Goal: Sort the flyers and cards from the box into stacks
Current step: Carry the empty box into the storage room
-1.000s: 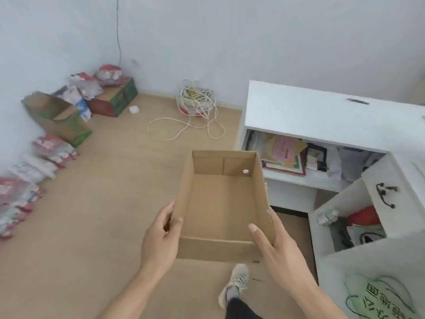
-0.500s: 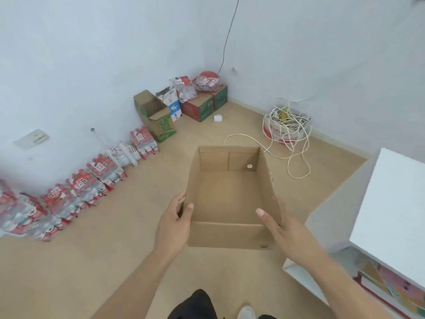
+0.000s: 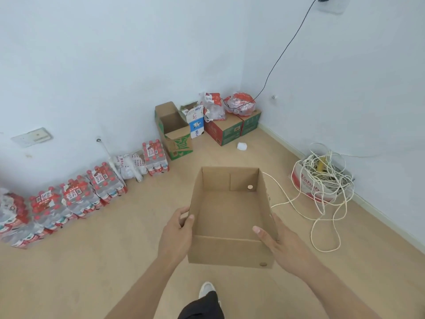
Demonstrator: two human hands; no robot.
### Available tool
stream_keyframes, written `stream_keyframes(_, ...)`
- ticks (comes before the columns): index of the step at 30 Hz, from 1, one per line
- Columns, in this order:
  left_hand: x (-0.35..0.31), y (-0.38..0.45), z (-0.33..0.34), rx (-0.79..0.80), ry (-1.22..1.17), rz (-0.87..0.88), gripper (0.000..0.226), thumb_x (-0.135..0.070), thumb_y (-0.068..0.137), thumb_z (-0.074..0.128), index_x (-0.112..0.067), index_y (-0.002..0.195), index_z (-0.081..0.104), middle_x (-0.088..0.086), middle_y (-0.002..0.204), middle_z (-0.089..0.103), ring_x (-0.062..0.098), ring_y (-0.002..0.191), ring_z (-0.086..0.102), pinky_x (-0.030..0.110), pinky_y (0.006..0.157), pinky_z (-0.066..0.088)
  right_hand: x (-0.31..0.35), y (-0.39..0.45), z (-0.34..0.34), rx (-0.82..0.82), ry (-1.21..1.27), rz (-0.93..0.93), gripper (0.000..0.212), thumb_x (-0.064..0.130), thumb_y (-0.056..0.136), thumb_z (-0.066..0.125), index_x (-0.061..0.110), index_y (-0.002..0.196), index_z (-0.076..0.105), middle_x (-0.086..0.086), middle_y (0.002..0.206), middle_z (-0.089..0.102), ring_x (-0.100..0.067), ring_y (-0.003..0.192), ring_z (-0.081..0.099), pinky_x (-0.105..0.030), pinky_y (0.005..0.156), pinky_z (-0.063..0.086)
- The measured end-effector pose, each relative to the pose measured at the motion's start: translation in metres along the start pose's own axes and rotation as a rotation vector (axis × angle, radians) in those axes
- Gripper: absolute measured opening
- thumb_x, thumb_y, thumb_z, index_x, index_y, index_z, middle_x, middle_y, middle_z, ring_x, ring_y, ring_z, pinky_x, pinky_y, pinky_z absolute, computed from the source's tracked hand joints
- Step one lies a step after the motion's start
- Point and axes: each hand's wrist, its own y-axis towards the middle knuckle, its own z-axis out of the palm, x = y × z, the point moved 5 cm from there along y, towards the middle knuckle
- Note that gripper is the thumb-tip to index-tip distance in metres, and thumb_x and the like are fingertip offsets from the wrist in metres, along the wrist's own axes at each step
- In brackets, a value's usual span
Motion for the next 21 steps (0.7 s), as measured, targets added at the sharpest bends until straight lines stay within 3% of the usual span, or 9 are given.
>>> stream_keyframes(3, -0.046, 0.065, 0.037, 0.080, 0.039, -0.027, 0.039, -0.048, 0.097, 0.058, -0.039, 0.134, 0.052, -0.018, 0.110, 0.070, 0.001, 0.099, 0.066, 0.031, 0.085, 0.050, 0.000, 0.072, -0.041, -0.009, -0.005, 0.025, 0.053, 0.060, 0.097, 0.048, 0.051, 0.143, 0.024, 0.021, 0.130, 0.056, -0.009, 0.106, 0.057, -0.021, 0.078, 0.037)
stream_keyframes(7, -0.092, 0.144, 0.089, 0.167, 0.189, -0.053, 0.080, -0.077, 0.077, 0.058, -0.044, 0.146, 0.035, -0.021, 0.127, 0.063, 0.010, 0.115, 0.063, 0.040, 0.100, 0.049, -0.004, 0.166, -0.088, 0.039, 0.072, 0.021, 0.044, 0.054, 0.095, 0.057, 0.055, 0.126, 0.026, 0.043, 0.119, 0.042, 0.014, 0.105, 0.052, -0.009, 0.081, 0.036)
stream_keyframes(9, -0.118, 0.182, 0.117, 0.165, 0.238, -0.050, 0.083, -0.074, 0.079, 0.063, -0.041, 0.148, 0.032, -0.022, 0.123, 0.061, 0.012, 0.116, 0.061, 0.037, 0.098, 0.048, -0.007, 0.218, -0.111, 0.078, 0.127, -0.025, 0.045, 0.048, 0.092, 0.066, 0.053, 0.119, 0.031, 0.044, 0.119, 0.042, 0.035, 0.097, 0.045, 0.003, 0.077, 0.034)
stream_keyframes(11, -0.144, 0.214, 0.142, 0.141, 0.236, -0.063, 0.080, -0.069, 0.082, 0.067, -0.038, 0.148, 0.033, -0.021, 0.119, 0.056, 0.011, 0.111, 0.056, 0.033, 0.091, 0.044, -0.015, 0.268, -0.129, 0.160, 0.143, -0.034, 0.050, 0.042, 0.090, 0.072, 0.050, 0.114, 0.030, 0.045, 0.113, 0.035, 0.042, 0.088, 0.038, 0.007, 0.074, 0.033)
stream_keyframes(13, -0.165, 0.242, 0.165, 0.114, 0.185, -0.096, 0.087, -0.067, 0.080, 0.070, -0.034, 0.150, 0.031, -0.020, 0.124, 0.053, 0.009, 0.108, 0.050, 0.030, 0.088, 0.039, -0.019, 0.321, -0.151, 0.234, 0.146, -0.065, 0.058, 0.050, 0.084, 0.077, 0.051, 0.119, 0.030, 0.045, 0.117, 0.039, 0.032, 0.102, 0.045, 0.001, 0.083, 0.039)
stream_keyframes(15, -0.182, 0.269, 0.180, 0.120, 0.139, -0.116, 0.097, -0.071, 0.075, 0.073, -0.033, 0.152, 0.028, -0.021, 0.128, 0.048, 0.008, 0.111, 0.049, 0.029, 0.092, 0.041, -0.021, 0.372, -0.173, 0.264, 0.142, -0.084, 0.073, 0.062, 0.076, 0.081, 0.054, 0.132, 0.034, 0.035, 0.128, 0.054, 0.013, 0.116, 0.056, -0.017, 0.095, 0.049)
stream_keyframes(18, -0.193, 0.313, 0.194, 0.143, 0.097, -0.156, 0.111, -0.084, 0.056, 0.076, -0.041, 0.148, 0.030, -0.020, 0.136, 0.055, 0.012, 0.120, 0.057, 0.038, 0.103, 0.049, -0.012, 0.437, -0.201, 0.344, 0.114, -0.082, 0.070, 0.053, 0.079, 0.081, 0.048, 0.131, 0.035, 0.033, 0.121, 0.057, 0.024, 0.102, 0.055, -0.003, 0.079, 0.045)
stream_keyframes(19, -0.197, 0.327, 0.197, 0.142, 0.085, -0.167, 0.114, -0.085, 0.052, 0.078, -0.043, 0.146, 0.031, -0.020, 0.135, 0.056, 0.012, 0.121, 0.058, 0.041, 0.103, 0.050, -0.006, 0.458, -0.208, 0.363, 0.098, -0.088, 0.071, 0.055, 0.079, 0.080, 0.046, 0.132, 0.035, 0.033, 0.120, 0.058, 0.024, 0.100, 0.055, -0.004, 0.076, 0.045)
stream_keyframes(21, -0.205, 0.360, 0.200, 0.125, 0.055, -0.185, 0.115, -0.084, 0.047, 0.082, -0.045, 0.144, 0.033, -0.021, 0.132, 0.059, 0.010, 0.119, 0.059, 0.041, 0.102, 0.051, 0.004, 0.504, -0.215, 0.399, 0.062, -0.099, 0.078, 0.065, 0.073, 0.080, 0.043, 0.136, 0.038, 0.030, 0.122, 0.060, 0.016, 0.105, 0.059, -0.017, 0.088, 0.050)
